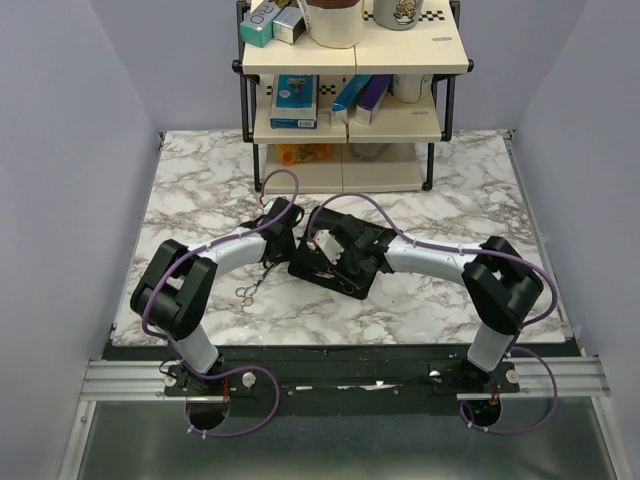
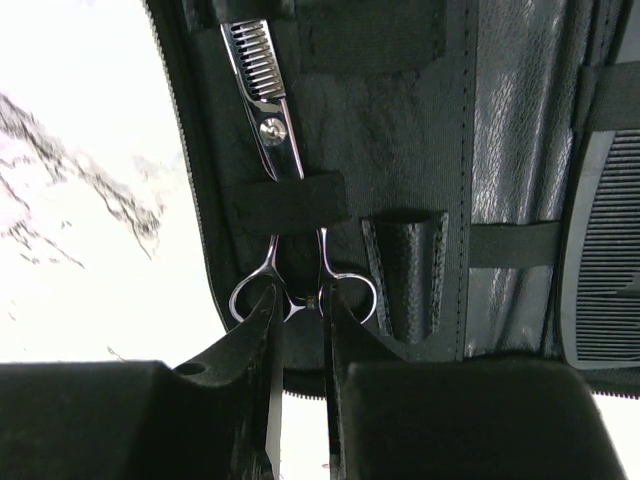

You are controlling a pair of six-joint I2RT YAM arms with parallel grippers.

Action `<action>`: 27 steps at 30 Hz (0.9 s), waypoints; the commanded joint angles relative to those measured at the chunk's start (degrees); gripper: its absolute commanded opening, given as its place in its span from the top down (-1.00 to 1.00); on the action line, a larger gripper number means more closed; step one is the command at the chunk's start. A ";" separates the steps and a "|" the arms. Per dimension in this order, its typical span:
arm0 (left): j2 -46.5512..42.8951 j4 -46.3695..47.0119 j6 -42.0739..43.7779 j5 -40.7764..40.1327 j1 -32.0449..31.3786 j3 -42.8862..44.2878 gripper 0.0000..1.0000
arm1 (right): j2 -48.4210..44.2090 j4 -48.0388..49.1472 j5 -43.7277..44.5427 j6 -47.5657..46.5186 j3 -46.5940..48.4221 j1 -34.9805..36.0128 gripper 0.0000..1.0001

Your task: Sort the hair-cutting tools

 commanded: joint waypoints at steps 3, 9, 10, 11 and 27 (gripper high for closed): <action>1.44 -3.62 -0.07 4.41 -0.37 -2.39 0.83 | 5.29 1.58 -2.58 3.82 4.47 0.29 0.70; 0.74 -3.79 -0.16 4.58 -0.28 -2.74 0.83 | 6.70 0.27 -4.43 4.97 8.69 1.26 0.68; 0.73 -3.88 -0.16 4.58 -0.37 -2.74 0.83 | 6.61 0.09 -4.08 4.97 8.78 1.17 0.66; 0.65 -3.88 0.01 4.50 -0.28 -2.74 0.83 | 6.09 0.01 -3.64 4.88 8.69 1.26 0.61; -7.69 -16.09 3.61 -4.90 -0.46 6.38 0.43 | -12.28 -6.59 7.88 8.47 4.48 1.35 0.03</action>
